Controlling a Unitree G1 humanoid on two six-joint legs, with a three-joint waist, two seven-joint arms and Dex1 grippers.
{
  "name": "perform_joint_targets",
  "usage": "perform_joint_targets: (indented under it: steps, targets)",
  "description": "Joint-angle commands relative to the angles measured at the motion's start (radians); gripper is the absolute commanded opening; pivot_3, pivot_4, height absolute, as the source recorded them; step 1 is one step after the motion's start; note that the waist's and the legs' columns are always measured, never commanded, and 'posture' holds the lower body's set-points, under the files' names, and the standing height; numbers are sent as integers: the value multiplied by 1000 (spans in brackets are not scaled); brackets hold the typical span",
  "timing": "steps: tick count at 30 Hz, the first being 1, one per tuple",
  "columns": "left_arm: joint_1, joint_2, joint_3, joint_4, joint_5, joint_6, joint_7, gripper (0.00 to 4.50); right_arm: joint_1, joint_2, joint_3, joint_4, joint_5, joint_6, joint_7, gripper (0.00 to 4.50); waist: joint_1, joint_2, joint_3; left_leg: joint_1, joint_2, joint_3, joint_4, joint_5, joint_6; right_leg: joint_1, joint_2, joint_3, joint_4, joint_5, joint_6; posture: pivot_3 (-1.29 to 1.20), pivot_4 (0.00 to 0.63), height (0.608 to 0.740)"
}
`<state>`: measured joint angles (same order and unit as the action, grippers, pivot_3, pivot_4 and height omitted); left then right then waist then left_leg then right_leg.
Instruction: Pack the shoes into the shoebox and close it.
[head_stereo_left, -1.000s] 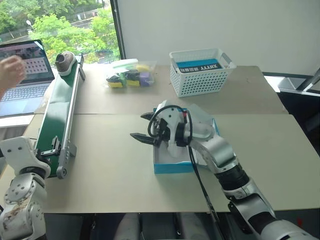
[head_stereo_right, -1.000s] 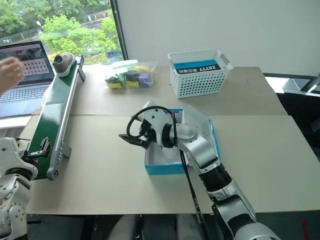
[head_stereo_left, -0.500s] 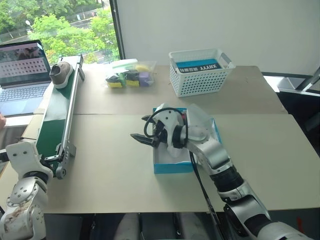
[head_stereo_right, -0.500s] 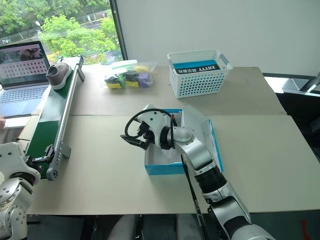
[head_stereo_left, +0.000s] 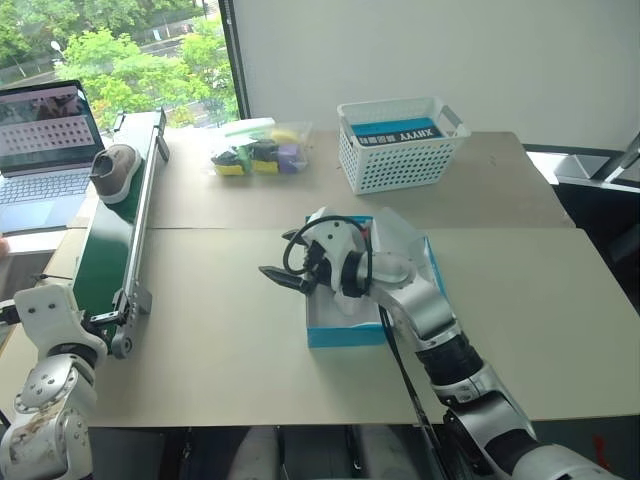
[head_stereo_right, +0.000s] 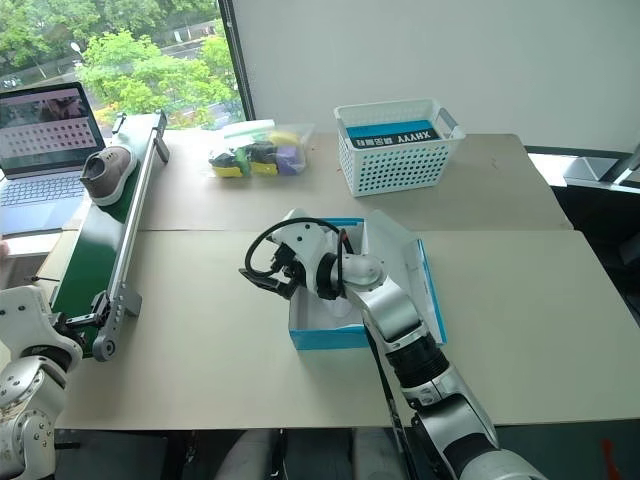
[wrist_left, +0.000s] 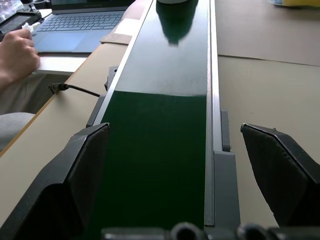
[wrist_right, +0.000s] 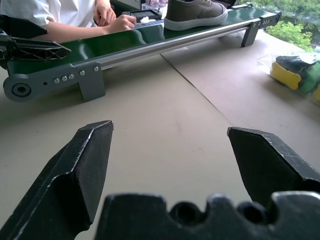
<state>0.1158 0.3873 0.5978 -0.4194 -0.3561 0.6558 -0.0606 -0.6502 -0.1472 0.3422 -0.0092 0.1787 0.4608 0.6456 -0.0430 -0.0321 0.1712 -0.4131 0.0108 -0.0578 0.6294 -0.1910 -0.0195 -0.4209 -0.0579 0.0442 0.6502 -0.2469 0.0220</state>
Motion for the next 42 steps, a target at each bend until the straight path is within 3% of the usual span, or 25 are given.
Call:
perform_joint_targets:
  steps: [1,21,42]
  targets:
    - [6,17,24,-15,7,-17,-6,4500,-8,10,-13,-16,-1,-1,-4,4348,0,0,0,0,0,0,0,0,0,0,0,0,0,0,0,0,150,738]
    - [29,24,47,11,7,-15,-17,4500,-18,32,-14,12,-25,-18,-20,4348,0,-1,0,0,0,0,0,0,0,0,0,0,0,0,0,0,150,738]
    - [1,55,18,188,53,-128,-61,4500,-8,25,-33,-11,-33,0,-36,4348,1,-1,-1,4,0,2,0,0,0,1,0,0,5,0,0,0,150,738]
